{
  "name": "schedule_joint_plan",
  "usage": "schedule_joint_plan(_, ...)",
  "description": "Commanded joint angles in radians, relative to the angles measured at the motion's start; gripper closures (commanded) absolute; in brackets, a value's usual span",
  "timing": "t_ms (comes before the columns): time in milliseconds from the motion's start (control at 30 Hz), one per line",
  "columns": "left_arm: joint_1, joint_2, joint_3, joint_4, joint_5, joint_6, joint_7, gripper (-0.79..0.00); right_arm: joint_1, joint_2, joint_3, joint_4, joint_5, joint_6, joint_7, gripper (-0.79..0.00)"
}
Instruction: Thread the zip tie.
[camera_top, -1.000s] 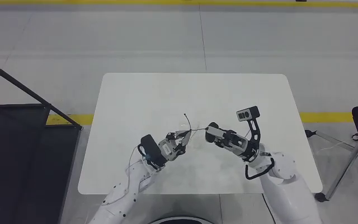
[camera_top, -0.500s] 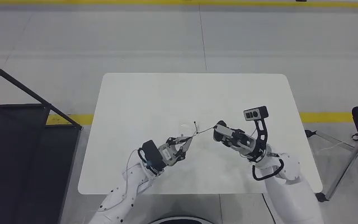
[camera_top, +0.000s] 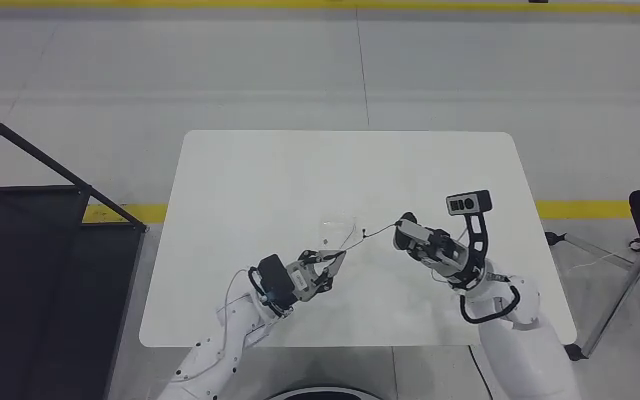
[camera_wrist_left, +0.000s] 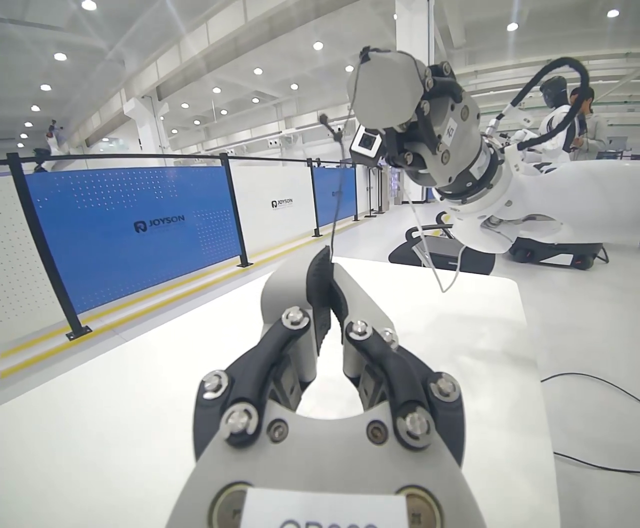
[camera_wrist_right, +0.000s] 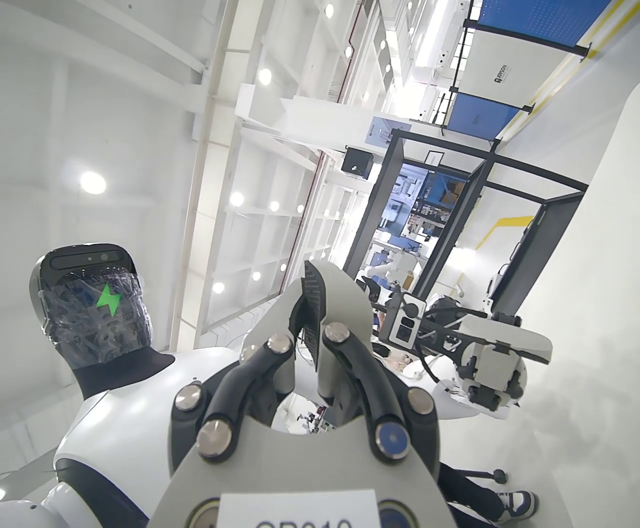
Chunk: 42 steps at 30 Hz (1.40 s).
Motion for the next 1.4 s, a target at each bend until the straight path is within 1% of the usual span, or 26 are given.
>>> schedule_joint_plan(0,-0.001,0.001,0.001,0.0,0.001,0.0,-0.002,0.0,0.0,0.0,0.001,0.002,0.004,0.0,0.003,0.0)
schedule_joint_plan(433,-0.009,0.007,0.012,0.007,-0.004,0.003,-0.005,0.0,-0.004,-0.004,0.007,0.007,0.036,-0.02,0.007,0.0)
schedule_joint_plan(667,-0.01,0.009,0.016,0.008,-0.026,0.015,0.0,0.0,0.004,-0.004,0.003,0.008,0.008,0.011,0.008,0.0)
schedule_joint_plan(700,-0.011,0.009,0.017,0.007,-0.03,0.017,0.0,-0.166,0.006,-0.004,0.002,0.008,0.0,0.016,0.004,0.0)
schedule_joint_plan(733,-0.011,0.008,0.017,0.006,-0.035,0.02,-0.001,-0.376,0.008,-0.004,0.0,0.01,-0.015,0.027,0.002,0.0)
schedule_joint_plan(767,-0.01,0.008,0.017,0.004,-0.042,0.023,-0.001,-0.668,0.012,-0.003,-0.001,0.01,-0.029,0.041,-0.004,0.0)
schedule_joint_plan(800,-0.01,0.008,0.017,0.002,-0.047,0.023,-0.002,-0.785,0.015,-0.004,-0.004,0.006,-0.033,0.045,-0.01,0.0)
schedule_joint_plan(1133,0.004,0.013,0.0,-0.018,-0.096,0.025,0.024,-0.785,0.037,-0.006,-0.016,0.022,-0.066,0.083,-0.041,0.0)
schedule_joint_plan(1367,0.039,0.023,-0.054,-0.054,-0.145,0.036,0.08,-0.785,0.068,-0.002,-0.026,0.03,-0.129,0.199,-0.048,0.0)
